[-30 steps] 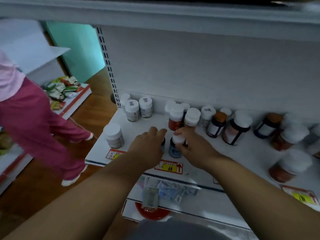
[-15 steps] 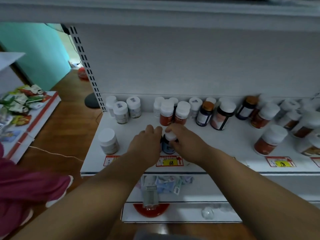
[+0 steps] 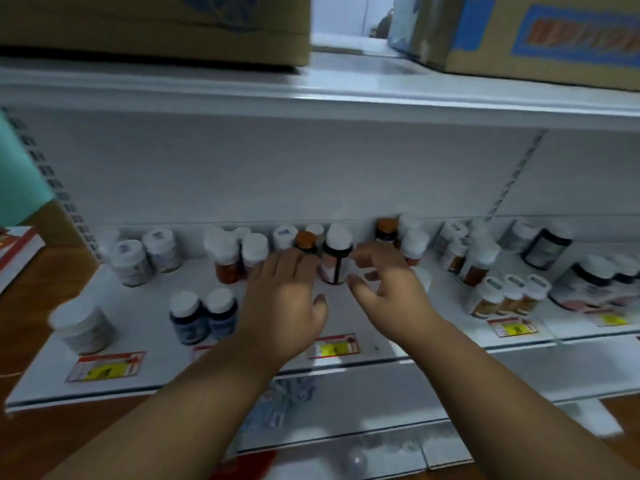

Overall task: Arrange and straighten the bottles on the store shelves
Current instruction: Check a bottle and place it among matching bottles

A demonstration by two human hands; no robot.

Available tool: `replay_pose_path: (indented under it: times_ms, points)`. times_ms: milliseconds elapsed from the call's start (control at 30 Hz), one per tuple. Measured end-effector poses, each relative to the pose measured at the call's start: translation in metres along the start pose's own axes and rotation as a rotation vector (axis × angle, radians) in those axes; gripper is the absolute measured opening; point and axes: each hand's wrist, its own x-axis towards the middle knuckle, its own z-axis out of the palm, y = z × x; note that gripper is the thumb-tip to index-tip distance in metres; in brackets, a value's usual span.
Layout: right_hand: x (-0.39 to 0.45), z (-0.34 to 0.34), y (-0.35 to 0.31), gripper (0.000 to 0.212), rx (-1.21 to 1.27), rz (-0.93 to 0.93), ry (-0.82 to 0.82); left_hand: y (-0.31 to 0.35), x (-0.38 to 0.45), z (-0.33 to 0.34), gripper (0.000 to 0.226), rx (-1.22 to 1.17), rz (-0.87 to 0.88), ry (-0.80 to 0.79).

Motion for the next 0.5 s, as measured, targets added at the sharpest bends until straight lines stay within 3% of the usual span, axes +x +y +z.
replay_pose_path:
  times_ms: [233, 500]
  points:
    - [-0.014, -0.132, 0.103, 0.019, -0.057, 0.081, 0.046, 0.157, 0.058, 0.059, 0.043, -0.128, -0.009, -0.048]
    - [-0.012, -0.208, 0.19, 0.024, -0.093, 0.074, 0.081, 0.247, 0.11, 0.115, 0.043, -0.239, 0.071, -0.084]
